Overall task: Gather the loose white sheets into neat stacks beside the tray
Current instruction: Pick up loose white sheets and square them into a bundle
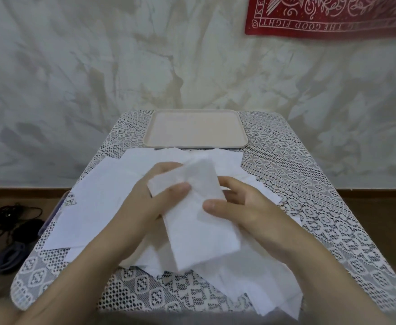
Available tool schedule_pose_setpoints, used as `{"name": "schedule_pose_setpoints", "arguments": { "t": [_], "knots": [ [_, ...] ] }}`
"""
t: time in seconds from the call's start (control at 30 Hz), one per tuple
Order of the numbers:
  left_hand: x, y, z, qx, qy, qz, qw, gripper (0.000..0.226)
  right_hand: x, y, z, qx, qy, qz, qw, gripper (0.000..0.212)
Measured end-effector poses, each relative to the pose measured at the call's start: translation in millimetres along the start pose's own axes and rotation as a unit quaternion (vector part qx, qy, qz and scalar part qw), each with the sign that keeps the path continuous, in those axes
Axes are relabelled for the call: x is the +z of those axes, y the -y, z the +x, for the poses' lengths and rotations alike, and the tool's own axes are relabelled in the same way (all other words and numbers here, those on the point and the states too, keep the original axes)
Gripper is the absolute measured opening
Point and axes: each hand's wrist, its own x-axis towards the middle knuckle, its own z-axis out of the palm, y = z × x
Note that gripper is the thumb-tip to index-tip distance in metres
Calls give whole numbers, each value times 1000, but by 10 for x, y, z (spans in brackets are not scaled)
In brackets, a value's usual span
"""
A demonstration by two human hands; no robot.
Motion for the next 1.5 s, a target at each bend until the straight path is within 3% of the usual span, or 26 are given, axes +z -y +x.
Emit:
{"name": "schedule_pose_setpoints", "arguments": {
  "t": [0.13,0.3,0.43,0.57,0.63,0.73,0.83,0.93,1.07,1.13,1.23,1.37,1.5],
  "knots": [
    [125,17,-60,-3,-33,38,999,66,119,-51,-9,-2,-38,-27,999,36],
    [330,34,-145,-16,-28,32,999,47,301,-113,4,-44,-95,-21,994,25],
    [355,5,-163,2,-40,68,997,57,398,-179,42,-46,-127,-60,989,52],
    [350,-13,-192,-15,-37,48,998,53,390,-184,59,-39,-180,-50,982,31],
    [396,-5,-219,-28,-30,38,998,51,401,-180,54,-39,-210,-53,975,39],
    [462,42,-231,-20,-38,46,998,51,406,-179,24,-57,-243,-141,958,57],
    [473,69,-233,-19,-34,68,997,64,372,-156,-19,-54,-244,-192,949,62],
    [436,39,-222,-25,-24,76,997,63,303,-133,-36,-43,-230,-211,949,67],
    [336,-17,-147,-47,-38,73,995,54,88,-104,-73,-41,-203,-220,953,40],
    [275,-12,-111,-57,-48,70,995,53,-98,-139,-88,-28,-213,-227,950,27],
    [211,29,-81,-68,-63,63,994,49,-388,-205,-133,31,-246,-323,913,16],
    [218,89,-47,-64,-75,69,993,49,-588,-250,-179,90,-294,-365,879,26],
    [206,110,-25,-68,-72,61,993,46,-637,-291,-140,100,-285,-349,887,33]
  ]
}}
